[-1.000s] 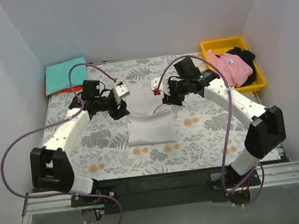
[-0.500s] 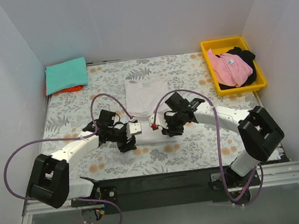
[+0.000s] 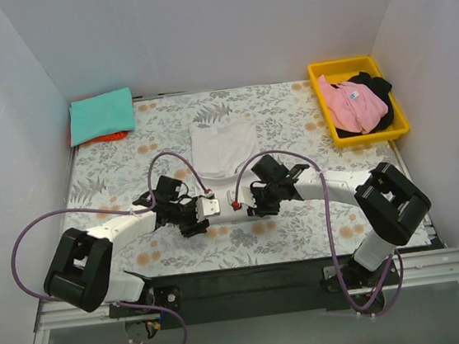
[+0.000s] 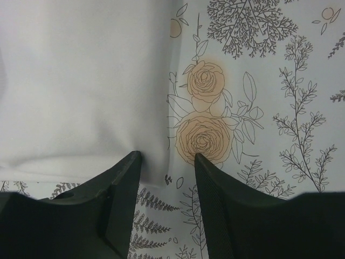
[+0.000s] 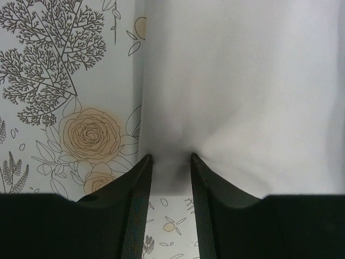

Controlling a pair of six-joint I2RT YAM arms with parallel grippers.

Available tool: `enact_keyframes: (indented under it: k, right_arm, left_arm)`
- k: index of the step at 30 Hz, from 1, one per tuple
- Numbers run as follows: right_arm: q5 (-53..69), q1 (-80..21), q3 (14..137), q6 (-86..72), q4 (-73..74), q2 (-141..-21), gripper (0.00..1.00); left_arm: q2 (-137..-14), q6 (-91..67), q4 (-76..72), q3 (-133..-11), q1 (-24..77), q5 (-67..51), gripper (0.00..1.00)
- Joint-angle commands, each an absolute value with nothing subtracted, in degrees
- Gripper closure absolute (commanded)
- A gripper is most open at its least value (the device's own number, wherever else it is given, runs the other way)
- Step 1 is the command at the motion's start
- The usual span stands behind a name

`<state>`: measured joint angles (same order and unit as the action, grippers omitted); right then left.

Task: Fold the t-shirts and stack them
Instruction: Fold the tshirt

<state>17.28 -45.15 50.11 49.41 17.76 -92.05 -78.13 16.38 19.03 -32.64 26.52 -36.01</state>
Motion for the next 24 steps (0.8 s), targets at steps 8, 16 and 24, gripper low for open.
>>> enact_keyframes:
  k: [8,16,24]
  right_arm:
    - [16.9,-45.9,52.1,49.0,25.2,-86.1,0.57]
    - [17.9,-47.1,51.4,48.7,25.8,-85.6,0.59]
    - [14.7,-47.3,46.9,49.1,19.8,-89.6,0.59]
  left_arm:
    - [-78.3,18.4,20.3,-32.7,27.3,-33.8,0.73]
    - [-78.6,18.6,20.9,-33.2,27.4,-33.2,0.81]
    - [-78.8,18.0,21.2,-33.6,27.4,-33.0,0.73]
